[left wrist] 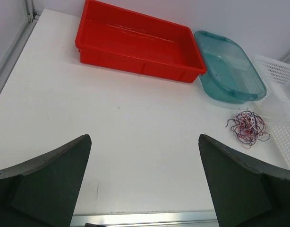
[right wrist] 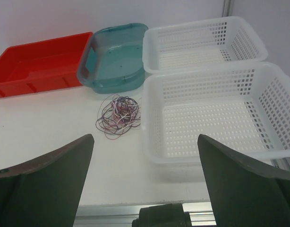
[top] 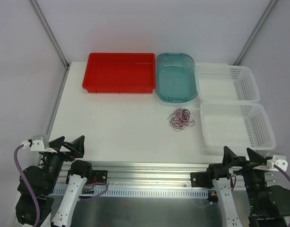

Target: Untangle the cables

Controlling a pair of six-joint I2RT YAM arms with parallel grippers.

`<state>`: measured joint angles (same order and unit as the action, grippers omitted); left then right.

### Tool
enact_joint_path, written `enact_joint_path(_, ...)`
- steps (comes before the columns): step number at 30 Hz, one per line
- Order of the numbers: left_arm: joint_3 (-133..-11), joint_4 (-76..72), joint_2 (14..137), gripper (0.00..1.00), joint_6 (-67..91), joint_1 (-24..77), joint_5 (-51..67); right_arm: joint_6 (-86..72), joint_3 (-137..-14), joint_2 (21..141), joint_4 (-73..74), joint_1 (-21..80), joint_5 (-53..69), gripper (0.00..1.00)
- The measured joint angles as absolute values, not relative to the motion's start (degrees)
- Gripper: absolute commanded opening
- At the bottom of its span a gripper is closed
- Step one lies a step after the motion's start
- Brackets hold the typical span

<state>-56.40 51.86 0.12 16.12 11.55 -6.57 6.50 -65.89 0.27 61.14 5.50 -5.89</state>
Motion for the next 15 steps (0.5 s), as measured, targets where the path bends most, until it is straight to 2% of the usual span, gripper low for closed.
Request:
enact_joint_path(7, -56.1, 51.8, 0.1, 0.99, 17.6, 11.6, -7.0, 6.4, -65.3, 0.3, 61.2, 5.5, -4.4, 0.97)
enact_joint_path(15, -55.0, 51.7, 0.1, 0.99, 21.8, 11.6, -9.0, 6.0, -63.6, 0.3, 61.2, 5.5, 2.6, 0.97)
